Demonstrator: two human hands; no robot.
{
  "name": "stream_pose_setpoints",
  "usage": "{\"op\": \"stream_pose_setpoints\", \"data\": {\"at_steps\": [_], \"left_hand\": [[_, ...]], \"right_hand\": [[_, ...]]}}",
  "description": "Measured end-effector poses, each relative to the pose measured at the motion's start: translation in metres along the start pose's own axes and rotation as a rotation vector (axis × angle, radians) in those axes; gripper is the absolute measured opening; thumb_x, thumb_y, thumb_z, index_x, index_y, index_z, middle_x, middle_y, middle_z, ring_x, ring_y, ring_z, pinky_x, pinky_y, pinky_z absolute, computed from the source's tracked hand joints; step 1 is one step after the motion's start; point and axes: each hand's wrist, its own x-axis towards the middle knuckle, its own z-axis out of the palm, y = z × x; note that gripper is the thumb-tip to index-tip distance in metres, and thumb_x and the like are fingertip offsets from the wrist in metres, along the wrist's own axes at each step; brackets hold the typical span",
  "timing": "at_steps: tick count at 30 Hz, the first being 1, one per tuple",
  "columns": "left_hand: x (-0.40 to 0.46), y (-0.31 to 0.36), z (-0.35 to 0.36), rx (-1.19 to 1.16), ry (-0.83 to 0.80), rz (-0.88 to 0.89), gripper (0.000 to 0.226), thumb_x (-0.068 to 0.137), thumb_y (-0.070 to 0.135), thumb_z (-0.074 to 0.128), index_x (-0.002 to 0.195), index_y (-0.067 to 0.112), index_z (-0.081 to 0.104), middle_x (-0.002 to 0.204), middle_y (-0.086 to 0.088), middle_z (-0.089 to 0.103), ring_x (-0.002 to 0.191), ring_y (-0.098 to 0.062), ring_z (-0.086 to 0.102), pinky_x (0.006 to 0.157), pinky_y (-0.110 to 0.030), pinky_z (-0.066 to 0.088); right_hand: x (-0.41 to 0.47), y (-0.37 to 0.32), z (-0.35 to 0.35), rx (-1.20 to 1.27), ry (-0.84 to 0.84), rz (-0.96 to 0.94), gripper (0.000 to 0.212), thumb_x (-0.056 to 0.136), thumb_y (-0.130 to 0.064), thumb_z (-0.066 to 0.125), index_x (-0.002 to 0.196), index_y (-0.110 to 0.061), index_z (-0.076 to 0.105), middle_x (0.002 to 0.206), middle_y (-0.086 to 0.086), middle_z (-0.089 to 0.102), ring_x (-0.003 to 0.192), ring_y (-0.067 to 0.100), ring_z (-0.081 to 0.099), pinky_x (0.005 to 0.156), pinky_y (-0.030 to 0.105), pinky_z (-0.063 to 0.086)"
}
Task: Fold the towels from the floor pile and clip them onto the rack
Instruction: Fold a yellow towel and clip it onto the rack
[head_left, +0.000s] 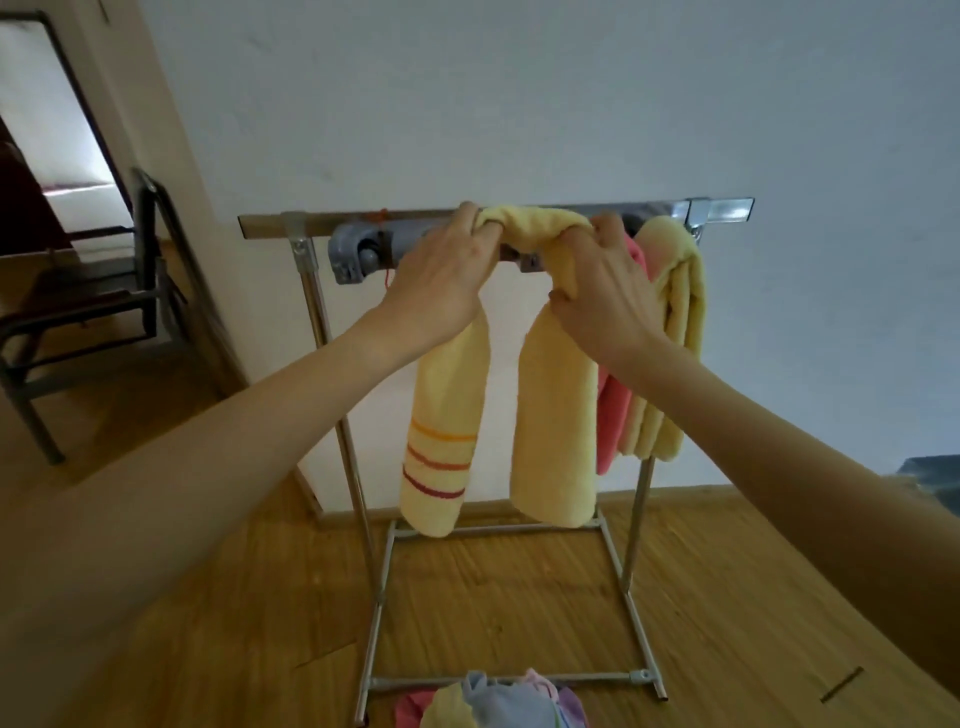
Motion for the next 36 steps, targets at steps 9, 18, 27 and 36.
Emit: {"op": "stream_pose_setpoints", "data": {"at_steps": [9,18,27,36], "left_hand": [[0.036,0.011,0.024,0.044,0.048,-0.012,0.038,0.077,-0.016,0.049,0.109,0.005,0.052,0.110,-0.013,0.046,0.094,-0.029,0.049,0.060,-0.033,0.030],[0.042,0.016,0.069,-0.029,0.016,-0.030,0.044,0.076,-0.013,0.055,0.116,0.006,0.052,0.116,-0.012,0.049,0.101,-0.028,0.051,0.070,-0.040,0.050],[0.024,0.018,0.099,0.042,0.092,-0.001,0.045,0.080,-0.013,0.053,0.121,0.005,0.048,0.110,-0.012,0.050,0.094,-0.025,0.051,0.064,-0.027,0.043],[-0.006,0.022,0.128,-0.271,0.219,0.006,0.039,0.090,0.005,0.056,0.126,0.010,0.043,0.110,-0.010,0.050,0.083,-0.018,0.053,0.064,-0.022,0.046]], "right_hand": [[0.021,0.004,0.042,-0.109,0.104,0.075,0.062,0.070,0.017,0.055,0.128,-0.003,0.045,0.132,0.017,0.040,0.089,0.026,0.050,0.053,0.025,0.031],[0.018,0.015,0.082,-0.071,0.090,0.130,0.066,0.071,0.015,0.061,0.132,-0.001,0.042,0.131,0.019,0.041,0.089,0.026,0.051,0.064,0.027,0.042],[-0.002,0.061,0.120,-0.025,-0.004,-0.056,0.058,0.080,0.012,0.047,0.135,-0.003,0.041,0.118,0.016,0.045,0.072,0.020,0.045,0.052,0.027,0.044],[-0.018,0.078,0.129,0.220,0.041,-0.186,0.062,0.086,0.003,0.044,0.145,-0.008,0.029,0.105,0.020,0.055,0.082,0.029,0.055,0.068,0.039,0.049]]}}
